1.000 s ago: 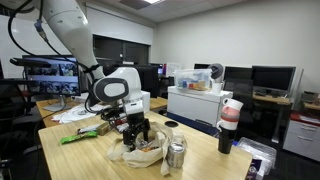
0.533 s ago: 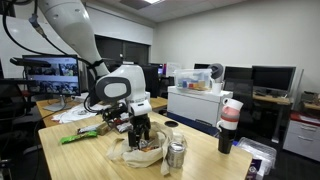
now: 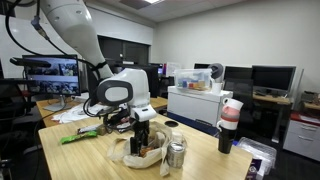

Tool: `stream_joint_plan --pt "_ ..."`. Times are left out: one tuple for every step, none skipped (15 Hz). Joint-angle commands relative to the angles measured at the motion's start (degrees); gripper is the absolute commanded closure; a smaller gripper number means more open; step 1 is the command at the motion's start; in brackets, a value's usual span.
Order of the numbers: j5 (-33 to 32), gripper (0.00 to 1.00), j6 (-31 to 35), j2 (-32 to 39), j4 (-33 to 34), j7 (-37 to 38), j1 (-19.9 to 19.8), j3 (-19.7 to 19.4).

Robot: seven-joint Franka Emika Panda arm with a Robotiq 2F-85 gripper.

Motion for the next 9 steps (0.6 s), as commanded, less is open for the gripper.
stream_joint_plan --pt "2.36 0.0 -2.27 2.27 2.53 -3.8 -0.85 0.31" --pt "2.54 0.0 -2.55 2.82 3.15 -3.86 -0.86 0.37" --pt "2.74 0.0 -2.88 3.39 3.88 -3.9 -0.89 0.5" --pt "2.76 0.0 -3.14 4.0 4.57 -3.82 -0.79 0.53" --pt "2.72 0.0 -3.29 4.46 5.15 -3.72 -0.66 0.54" --pt "2.77 0.0 -3.47 4.84 5.68 -3.82 -0.7 0.67" --pt "2.83 0.01 -3.51 5.14 6.09 -3.81 -0.67 0.8" --pt "2.87 0.18 -3.6 5.36 6.43 -3.91 -0.71 0.95" --pt "2.93 0.26 -3.62 5.54 6.68 -3.94 -0.7 1.08"
